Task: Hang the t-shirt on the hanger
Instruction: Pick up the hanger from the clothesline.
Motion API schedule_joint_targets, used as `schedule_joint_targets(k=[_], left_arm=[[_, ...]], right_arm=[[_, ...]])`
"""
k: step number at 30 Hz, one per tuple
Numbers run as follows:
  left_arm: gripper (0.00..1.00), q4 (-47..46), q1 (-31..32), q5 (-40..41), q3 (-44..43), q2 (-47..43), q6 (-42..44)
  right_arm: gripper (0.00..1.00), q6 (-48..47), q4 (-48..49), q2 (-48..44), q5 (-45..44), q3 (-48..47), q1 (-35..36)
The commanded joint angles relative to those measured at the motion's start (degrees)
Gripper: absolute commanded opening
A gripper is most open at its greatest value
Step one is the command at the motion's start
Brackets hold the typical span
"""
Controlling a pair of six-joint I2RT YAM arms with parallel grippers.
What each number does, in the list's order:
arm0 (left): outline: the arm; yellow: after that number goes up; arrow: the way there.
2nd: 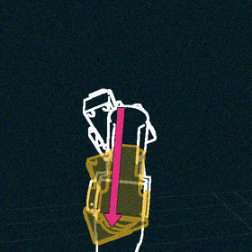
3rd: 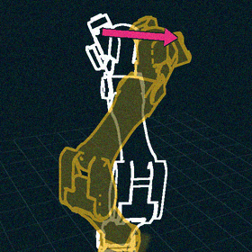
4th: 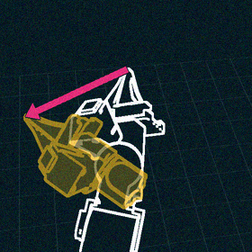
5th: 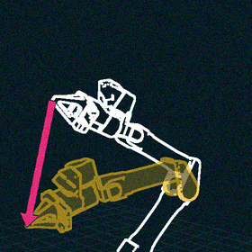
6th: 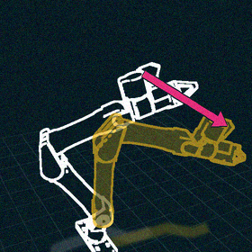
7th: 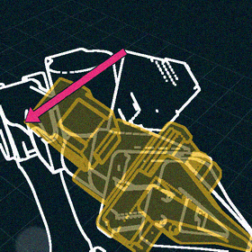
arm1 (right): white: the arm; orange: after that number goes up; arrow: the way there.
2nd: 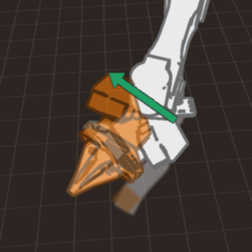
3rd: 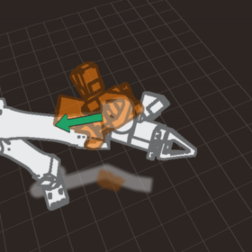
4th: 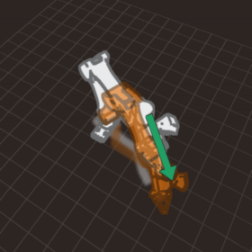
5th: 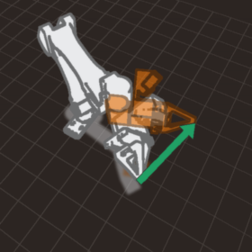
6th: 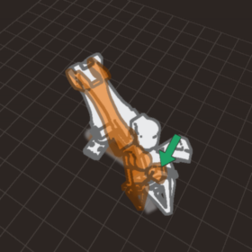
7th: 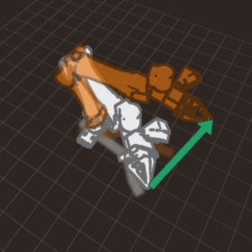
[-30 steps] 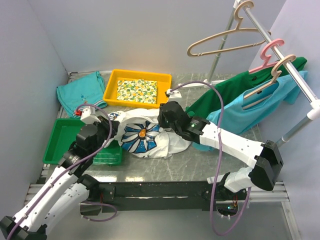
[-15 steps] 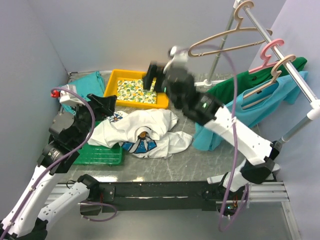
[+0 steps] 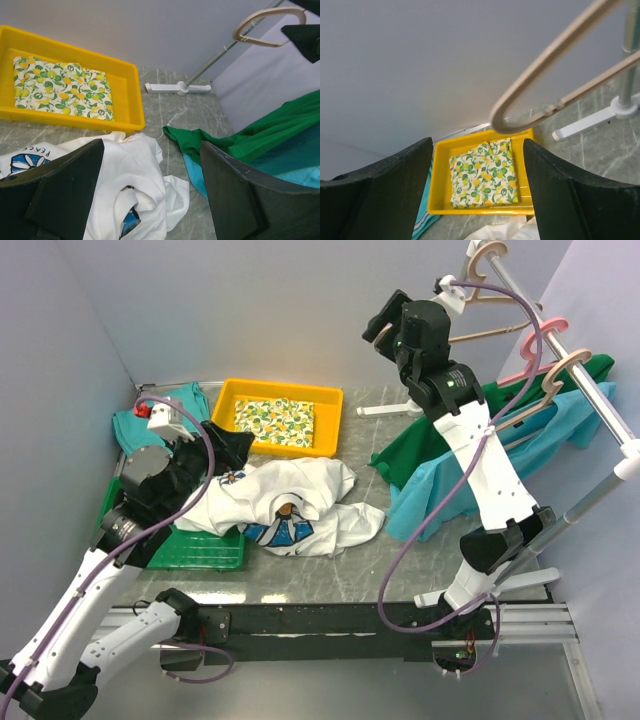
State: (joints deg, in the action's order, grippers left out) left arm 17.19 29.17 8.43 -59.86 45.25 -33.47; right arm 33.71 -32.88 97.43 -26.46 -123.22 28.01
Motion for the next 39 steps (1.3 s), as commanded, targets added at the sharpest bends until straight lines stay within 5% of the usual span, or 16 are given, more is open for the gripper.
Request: schedule_joint_targets(k=[1,12,21,39], left_arm=[[0.83,-2.0,-0.3,-2.4,-3.6,-0.2,2.0],[0.83,-1.1,-0.3,-2.4,-4.0,-1.3,2.0],[0.83,-0.4,-0.2,-1.8,-4.1,-1.6,2.5],[0.83,1.7,-0.2,-1.1,-6.4,-1.5,3.9]], right_arm=[[0.79,5.8,2.9,-0.2,1.8,-1.0,-2.7],[0.77,11.0,4.9,5.7,-4.3,-5.0,-3.9],[0.75,13.3,6.6,3.1,-8.1,1.0,-3.4],[0.68,14.7,10.9,12.9,-12.9,-6.7,-2.9]])
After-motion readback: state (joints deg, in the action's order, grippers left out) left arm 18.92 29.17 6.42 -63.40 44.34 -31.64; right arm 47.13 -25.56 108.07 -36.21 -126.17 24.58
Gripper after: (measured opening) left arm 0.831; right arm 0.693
